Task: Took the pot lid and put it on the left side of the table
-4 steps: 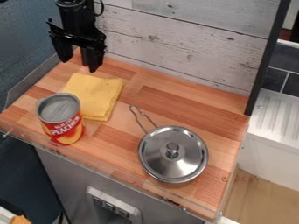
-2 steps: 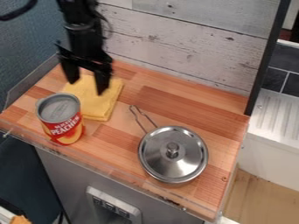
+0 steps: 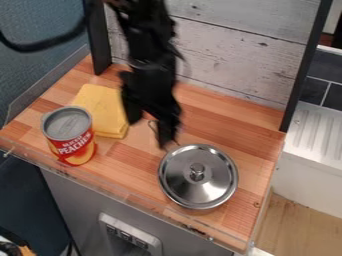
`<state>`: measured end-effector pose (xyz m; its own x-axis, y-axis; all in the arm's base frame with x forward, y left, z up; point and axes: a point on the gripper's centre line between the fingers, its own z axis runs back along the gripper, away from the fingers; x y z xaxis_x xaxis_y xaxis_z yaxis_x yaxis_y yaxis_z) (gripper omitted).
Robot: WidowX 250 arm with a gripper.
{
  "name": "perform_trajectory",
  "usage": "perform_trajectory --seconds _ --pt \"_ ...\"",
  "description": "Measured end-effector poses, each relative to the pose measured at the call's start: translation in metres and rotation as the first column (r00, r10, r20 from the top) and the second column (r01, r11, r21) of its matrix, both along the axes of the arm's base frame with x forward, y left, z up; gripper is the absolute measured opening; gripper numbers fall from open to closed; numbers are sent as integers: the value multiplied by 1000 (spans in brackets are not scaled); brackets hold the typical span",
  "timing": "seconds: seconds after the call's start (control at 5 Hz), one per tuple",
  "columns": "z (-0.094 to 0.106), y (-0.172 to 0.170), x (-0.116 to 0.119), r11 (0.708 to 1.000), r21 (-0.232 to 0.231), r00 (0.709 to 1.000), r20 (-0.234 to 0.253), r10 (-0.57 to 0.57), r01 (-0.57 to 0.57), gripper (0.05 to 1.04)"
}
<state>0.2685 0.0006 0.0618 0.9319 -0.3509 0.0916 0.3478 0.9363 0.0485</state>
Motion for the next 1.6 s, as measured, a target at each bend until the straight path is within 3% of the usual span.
perform_trajectory --seconds 0.2,0.4,0.6,0.8,1.2,1.4,1.6 --pt "-7 -46 -14 995 7 995 -7 -102 103 999" --pt "-16 -58 -15 992 13 992 -8 -126 127 999" --pt "-31 -63 -16 989 28 988 -41 -146 147 999" --pt "-40 -63 -5 990 42 990 -47 -130 132 964" --pt "-41 -57 3 989 54 990 -37 -135 137 408" --pt "-36 -48 -1 991 35 990 -61 -127 129 280" --pt "-12 -38 9 995 -8 995 -12 -98 98 279"
